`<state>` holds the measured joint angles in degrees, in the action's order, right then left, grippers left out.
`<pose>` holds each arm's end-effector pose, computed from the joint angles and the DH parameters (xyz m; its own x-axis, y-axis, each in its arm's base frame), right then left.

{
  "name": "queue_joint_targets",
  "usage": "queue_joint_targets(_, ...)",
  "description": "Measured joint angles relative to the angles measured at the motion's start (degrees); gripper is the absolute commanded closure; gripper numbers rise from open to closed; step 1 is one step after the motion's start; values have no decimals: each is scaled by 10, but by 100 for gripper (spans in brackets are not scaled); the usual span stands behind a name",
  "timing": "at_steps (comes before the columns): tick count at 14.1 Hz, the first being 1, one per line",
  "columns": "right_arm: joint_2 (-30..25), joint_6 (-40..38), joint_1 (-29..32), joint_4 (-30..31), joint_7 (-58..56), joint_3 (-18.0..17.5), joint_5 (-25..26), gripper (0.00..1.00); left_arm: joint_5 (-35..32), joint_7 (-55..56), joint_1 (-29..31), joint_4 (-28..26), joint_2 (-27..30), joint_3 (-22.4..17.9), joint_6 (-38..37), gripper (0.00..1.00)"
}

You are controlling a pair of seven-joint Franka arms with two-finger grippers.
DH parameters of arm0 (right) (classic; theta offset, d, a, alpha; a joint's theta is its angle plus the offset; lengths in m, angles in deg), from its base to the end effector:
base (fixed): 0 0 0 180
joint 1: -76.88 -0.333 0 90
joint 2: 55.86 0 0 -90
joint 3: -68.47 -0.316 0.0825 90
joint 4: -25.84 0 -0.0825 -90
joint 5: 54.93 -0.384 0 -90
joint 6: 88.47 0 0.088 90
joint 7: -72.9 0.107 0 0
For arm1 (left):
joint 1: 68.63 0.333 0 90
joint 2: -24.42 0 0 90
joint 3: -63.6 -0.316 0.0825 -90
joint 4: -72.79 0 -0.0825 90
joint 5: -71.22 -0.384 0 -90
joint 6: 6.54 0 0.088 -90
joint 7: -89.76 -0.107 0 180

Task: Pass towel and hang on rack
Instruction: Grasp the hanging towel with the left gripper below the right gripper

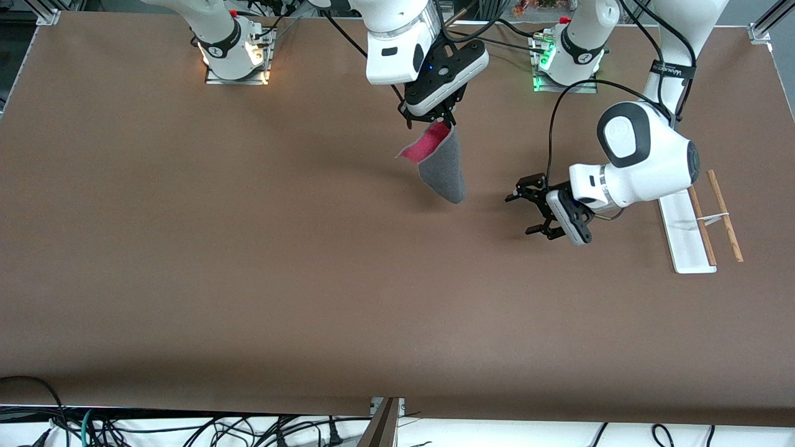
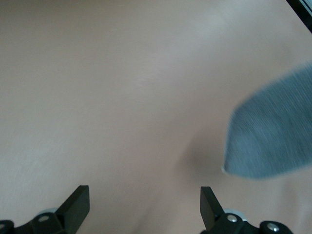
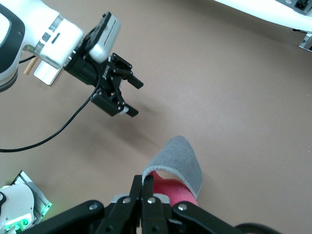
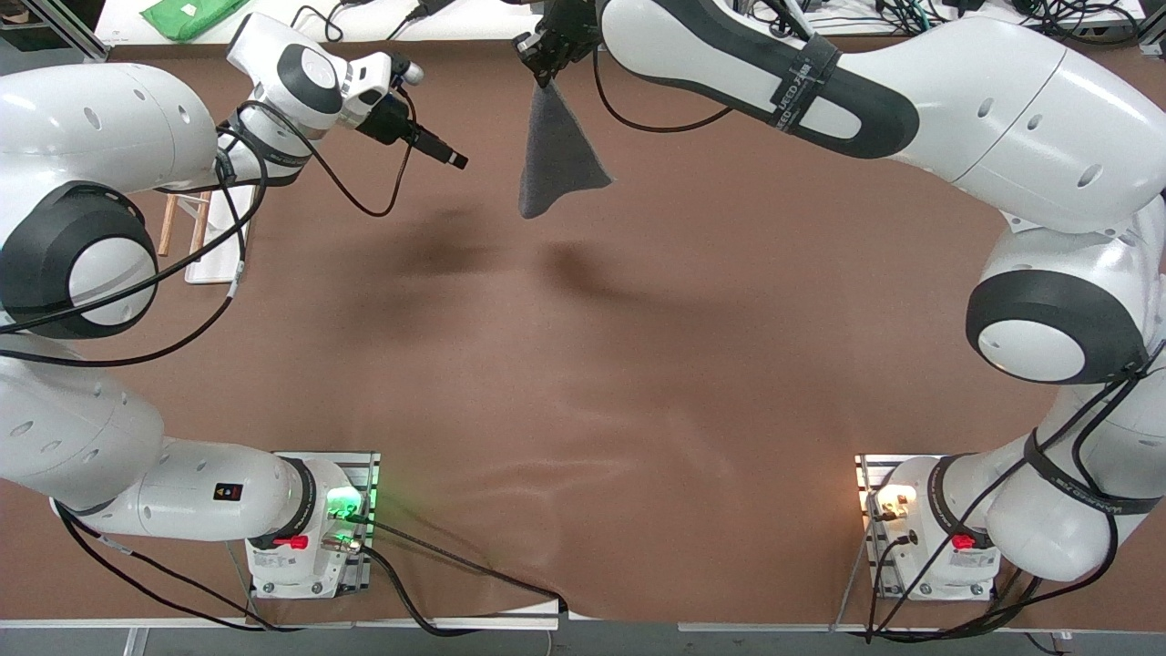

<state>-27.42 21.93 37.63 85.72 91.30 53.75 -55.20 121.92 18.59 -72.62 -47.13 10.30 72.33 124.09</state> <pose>0.4684 0.5510 0.6073 0.8193 0.4714 0.3262 0.5543 -0.7966 -0.2410 0.5603 -0.1437 0.3082 0.6677 -0.5774 0.4699 -0.7444 -0.5178 0.4215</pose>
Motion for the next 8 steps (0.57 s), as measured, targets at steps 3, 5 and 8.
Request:
queue_joint_targets(3,-2,0,1,0,0,0,-2,100,2,-118,0,-8,1,11,2,0)
queue_joint_targets(5,-3,0,1,0,0,0,-2,100,45,-192,0,-13,-2,30,11,0)
queue_joint_targets(8,-3,0,2,0,0,0,-2,100,165,-337,-4,-24,-26,57,22,0)
